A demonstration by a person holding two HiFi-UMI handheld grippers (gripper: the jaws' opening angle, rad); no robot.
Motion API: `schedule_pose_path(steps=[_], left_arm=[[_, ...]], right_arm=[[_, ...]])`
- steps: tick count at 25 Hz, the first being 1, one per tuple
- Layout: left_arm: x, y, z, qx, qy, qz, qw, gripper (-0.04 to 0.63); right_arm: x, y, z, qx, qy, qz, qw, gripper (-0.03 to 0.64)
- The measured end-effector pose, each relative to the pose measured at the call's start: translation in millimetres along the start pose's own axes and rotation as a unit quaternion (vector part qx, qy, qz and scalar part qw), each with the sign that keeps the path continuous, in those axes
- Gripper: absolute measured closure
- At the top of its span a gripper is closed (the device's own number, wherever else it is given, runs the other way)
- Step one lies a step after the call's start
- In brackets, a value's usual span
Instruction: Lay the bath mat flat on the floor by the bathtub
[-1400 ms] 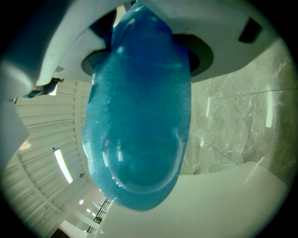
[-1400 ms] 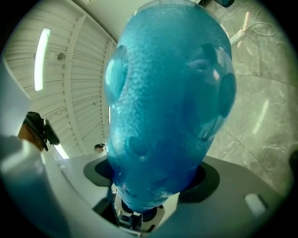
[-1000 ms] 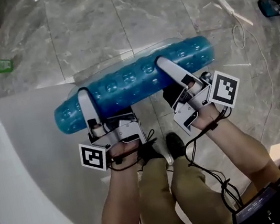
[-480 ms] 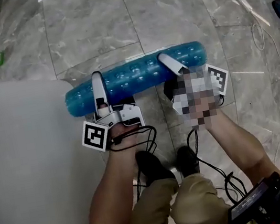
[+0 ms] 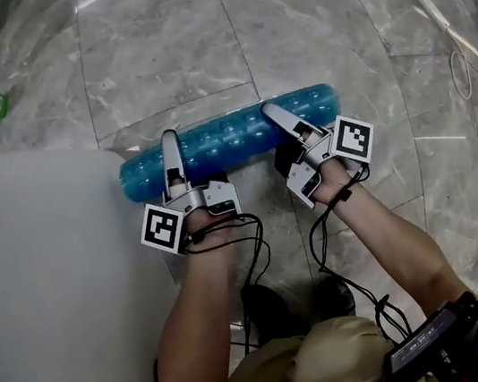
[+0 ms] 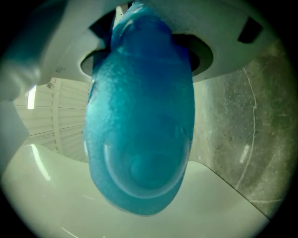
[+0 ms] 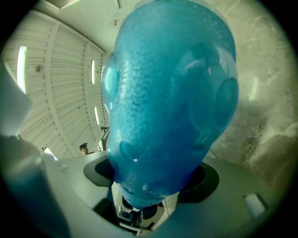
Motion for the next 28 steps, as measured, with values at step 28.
schedule_pose_path(steps=[28], left_arm=[[-14.5, 61.6, 2.0, -0.009, 0.012, 0.066, 0.9977, 0.25]], right_arm=[[-35.8, -8.2, -79.9, -0.32, 0.243, -0.139, 0.905, 0.094]])
Point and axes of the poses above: the fingertips, and each gripper's own axes: x forward along the fingers, y to its left, z out of its top, the point moved 1 cm from there along -x, backward along the fingers, and after that the axes turned 4 degrees about x, right-handed, at the moved point
